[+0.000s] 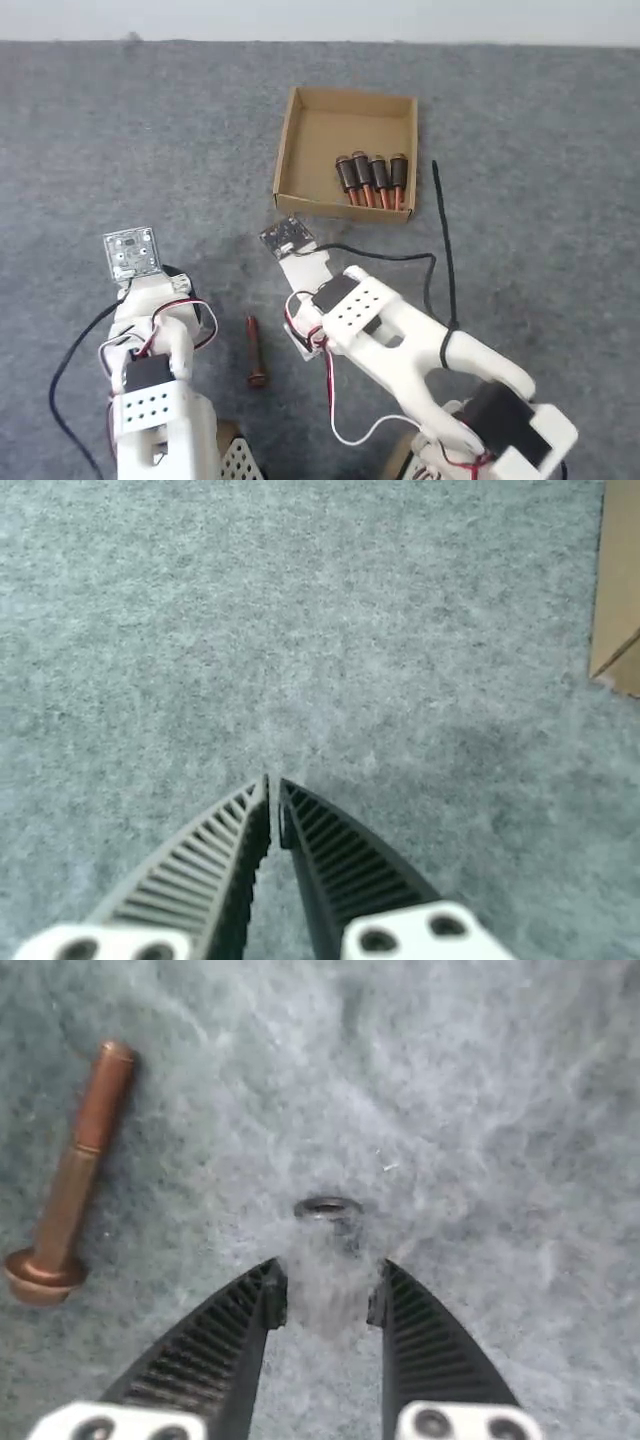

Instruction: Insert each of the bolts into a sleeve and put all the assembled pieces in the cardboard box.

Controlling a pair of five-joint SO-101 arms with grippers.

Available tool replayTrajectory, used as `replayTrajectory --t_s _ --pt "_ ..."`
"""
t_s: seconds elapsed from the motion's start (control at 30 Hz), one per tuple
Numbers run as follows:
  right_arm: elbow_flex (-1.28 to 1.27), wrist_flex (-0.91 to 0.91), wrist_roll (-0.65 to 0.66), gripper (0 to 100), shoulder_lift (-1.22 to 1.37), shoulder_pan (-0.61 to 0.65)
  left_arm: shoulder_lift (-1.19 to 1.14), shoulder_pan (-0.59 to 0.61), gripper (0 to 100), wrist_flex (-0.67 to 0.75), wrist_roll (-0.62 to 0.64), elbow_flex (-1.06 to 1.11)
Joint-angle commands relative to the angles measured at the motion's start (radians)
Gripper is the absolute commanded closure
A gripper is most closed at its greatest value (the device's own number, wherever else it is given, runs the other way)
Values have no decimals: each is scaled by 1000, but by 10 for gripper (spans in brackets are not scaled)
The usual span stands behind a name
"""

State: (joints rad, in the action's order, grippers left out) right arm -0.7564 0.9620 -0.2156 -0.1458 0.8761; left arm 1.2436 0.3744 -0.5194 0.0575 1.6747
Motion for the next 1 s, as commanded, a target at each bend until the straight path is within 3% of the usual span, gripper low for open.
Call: replayTrajectory --t_s 0.0,0.5,0.63,0.97 --pt "8 -21 14 874 8 27 14 0 988 29 -5 -10" --pt "8 -51 17 887 42 30 14 2 988 26 -5 -10" --pt "14 -62 17 997 44 -21 14 2 988 25 -5 -10" --pt "18 7 17 992 -77 -145 14 2 988 25 -5 -10"
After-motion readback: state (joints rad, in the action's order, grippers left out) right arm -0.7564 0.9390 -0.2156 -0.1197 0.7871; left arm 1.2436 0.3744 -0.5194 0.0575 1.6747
